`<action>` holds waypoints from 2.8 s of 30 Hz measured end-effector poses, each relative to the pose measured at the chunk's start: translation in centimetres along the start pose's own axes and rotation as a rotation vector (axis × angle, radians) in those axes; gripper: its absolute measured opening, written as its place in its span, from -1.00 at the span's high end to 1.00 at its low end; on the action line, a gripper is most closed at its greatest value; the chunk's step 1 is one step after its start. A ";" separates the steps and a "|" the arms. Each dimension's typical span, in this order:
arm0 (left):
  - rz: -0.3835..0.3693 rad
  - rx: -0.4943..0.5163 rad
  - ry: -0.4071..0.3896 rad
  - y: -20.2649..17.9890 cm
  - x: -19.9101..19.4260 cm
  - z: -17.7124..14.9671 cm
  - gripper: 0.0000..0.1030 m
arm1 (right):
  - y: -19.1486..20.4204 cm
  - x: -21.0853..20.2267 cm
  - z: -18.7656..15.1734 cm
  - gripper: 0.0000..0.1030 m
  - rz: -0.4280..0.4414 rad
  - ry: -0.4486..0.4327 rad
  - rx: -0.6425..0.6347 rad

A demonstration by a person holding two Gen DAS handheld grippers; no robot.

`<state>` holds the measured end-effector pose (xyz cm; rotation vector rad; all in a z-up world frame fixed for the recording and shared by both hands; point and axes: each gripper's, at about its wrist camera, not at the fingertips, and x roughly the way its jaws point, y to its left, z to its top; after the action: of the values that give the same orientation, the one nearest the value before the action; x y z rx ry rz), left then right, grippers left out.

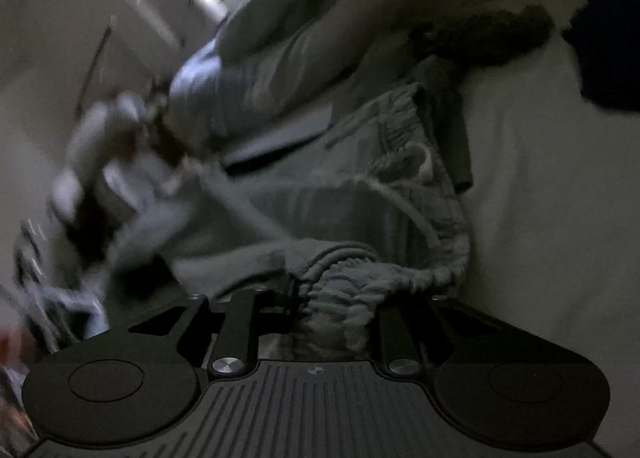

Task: Fold clothes

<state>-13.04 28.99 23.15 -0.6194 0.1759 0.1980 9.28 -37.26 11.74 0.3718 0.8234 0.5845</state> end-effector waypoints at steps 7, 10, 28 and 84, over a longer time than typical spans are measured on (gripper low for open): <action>-0.005 -0.018 0.004 3.6 -0.5 -0.2 -1.00 | 2.4 -3.4 -3.7 -0.36 -0.267 0.048 -0.131; 0.006 -0.032 0.022 5.7 -0.3 -0.6 -1.00 | 3.7 -5.4 -5.0 -0.37 -0.363 0.036 -0.143; 0.077 -0.174 0.213 13.4 11.3 -8.0 -1.00 | 27.3 9.9 -8.5 -0.65 -0.225 0.042 -0.741; -0.052 -0.137 0.176 12.6 15.1 -2.0 -1.00 | 29.0 7.5 -9.0 0.91 0.115 0.003 -0.951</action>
<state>-1.60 39.76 11.17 -0.7777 0.3171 0.1055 -3.46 -9.23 16.92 -0.4556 0.4507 1.0069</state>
